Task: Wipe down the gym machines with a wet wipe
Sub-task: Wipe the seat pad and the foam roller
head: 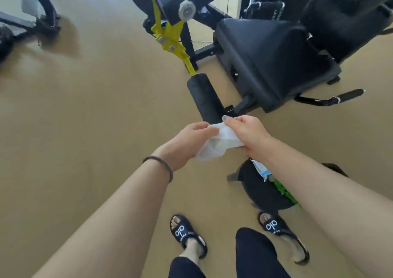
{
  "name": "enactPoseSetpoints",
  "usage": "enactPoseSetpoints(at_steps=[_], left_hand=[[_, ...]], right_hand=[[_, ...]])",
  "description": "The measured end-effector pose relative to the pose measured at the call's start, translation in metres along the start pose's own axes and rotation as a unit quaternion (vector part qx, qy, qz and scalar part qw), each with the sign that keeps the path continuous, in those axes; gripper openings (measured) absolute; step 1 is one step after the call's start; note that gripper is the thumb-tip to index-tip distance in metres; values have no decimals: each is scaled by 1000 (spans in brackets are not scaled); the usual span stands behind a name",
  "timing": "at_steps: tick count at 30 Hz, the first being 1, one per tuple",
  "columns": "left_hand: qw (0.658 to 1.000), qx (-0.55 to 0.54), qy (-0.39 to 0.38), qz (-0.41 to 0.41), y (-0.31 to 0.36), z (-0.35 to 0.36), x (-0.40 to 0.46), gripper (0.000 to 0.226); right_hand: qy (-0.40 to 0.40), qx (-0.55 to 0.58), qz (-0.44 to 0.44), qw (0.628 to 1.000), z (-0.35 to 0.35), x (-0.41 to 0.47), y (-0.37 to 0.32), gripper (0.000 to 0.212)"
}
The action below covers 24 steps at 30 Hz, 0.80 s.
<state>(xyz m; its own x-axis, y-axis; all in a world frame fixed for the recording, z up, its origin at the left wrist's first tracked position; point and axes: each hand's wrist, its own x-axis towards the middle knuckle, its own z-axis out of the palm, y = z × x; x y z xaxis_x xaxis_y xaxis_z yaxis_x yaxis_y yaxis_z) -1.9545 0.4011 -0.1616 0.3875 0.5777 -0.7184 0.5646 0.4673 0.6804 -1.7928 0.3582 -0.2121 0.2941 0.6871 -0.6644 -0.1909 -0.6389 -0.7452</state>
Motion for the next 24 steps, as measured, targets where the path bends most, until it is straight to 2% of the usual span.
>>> enactPoseSetpoints(at_steps=[3, 9, 14, 16, 19, 24], left_hand=[[999, 11, -27, 12, -6, -15, 15, 17], [995, 38, -89, 14, 11, -11, 50, 15], [996, 33, -45, 76, 27, -1, 104, 18], [993, 47, -10, 110, 28, 2, 130, 13], [980, 92, 57, 169, 22, 11, 175, 20], [947, 155, 63, 274, 7, 31, 261, 18]], right_hand=[[68, 54, 6, 996, 10, 6, 13, 28], [189, 88, 7, 978, 1, 24, 23, 28], [323, 118, -32, 938, -32, 65, 33, 13], [380, 92, -67, 918, -43, 87, 39, 18], [432, 57, -117, 892, -51, 121, 49, 35], [494, 20, -225, 840, -50, 202, 72, 46]])
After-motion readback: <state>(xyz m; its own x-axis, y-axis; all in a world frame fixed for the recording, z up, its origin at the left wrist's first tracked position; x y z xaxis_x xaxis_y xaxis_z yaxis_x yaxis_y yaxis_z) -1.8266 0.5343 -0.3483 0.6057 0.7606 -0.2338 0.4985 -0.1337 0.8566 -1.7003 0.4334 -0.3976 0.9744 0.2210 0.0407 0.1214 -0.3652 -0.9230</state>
